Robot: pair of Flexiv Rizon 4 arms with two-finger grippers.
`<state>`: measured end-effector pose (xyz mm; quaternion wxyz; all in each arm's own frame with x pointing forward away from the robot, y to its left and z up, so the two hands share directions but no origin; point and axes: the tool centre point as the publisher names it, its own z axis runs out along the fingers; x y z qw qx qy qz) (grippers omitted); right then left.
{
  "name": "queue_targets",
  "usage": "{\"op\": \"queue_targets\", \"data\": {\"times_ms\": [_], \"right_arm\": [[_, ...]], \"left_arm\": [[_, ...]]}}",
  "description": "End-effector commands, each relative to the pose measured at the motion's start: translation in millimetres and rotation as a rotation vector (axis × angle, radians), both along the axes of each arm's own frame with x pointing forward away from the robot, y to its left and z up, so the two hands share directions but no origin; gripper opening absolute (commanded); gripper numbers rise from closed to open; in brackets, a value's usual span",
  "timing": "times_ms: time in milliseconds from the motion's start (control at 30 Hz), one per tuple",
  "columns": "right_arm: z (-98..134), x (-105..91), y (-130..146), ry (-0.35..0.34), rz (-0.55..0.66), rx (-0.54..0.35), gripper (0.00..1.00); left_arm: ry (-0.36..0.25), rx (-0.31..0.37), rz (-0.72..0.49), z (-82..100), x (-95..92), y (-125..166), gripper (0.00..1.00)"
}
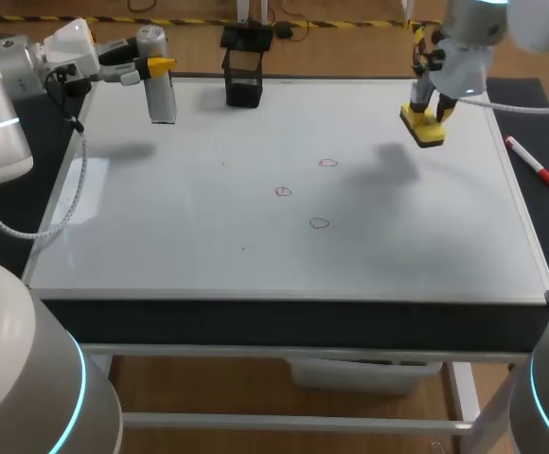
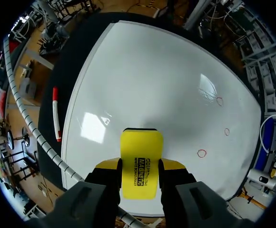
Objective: Pick up the inspection probe, press it on each red-marked spot on the whiteboard one by one, put down the probe, pick up the eraser, and wipe off all the red marks.
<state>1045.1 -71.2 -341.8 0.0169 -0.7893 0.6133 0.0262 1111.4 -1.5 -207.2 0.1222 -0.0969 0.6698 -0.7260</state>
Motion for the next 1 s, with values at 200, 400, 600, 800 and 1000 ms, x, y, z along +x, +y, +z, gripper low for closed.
{"op": "queue_targets", "data": {"times_ms": [200, 400, 600, 800, 1000], "right_arm": [[10, -31.8, -34, 0.005, 0.001, -0.023, 0.0], [11, -49.1, -48, 0.007, -0.047, -0.045, 0.0], [11, -50.3, -49, 0.002, -0.063, -0.04, 0.0], [11, -50.3, -49, 0.002, -0.063, -0.04, 0.0], [11, -50.3, -49, 0.002, -0.063, -0.04, 0.0]], "left_arm": [[-0.004, -0.002, 0.001, -0.1, -0.1, 0, 0.0], [-0.004, -0.002, 0.001, -0.1, -0.1, 0, 0.0], [-0.004, -0.002, 0.001, -0.1, -0.1, 0, 0.0], [-0.004, 0.002, -0.005, 2.6, -0.2, -5, 0.0], [-0.008, -0.014, -0.076, 3.0, -8.0, -37, 0.0]]}}
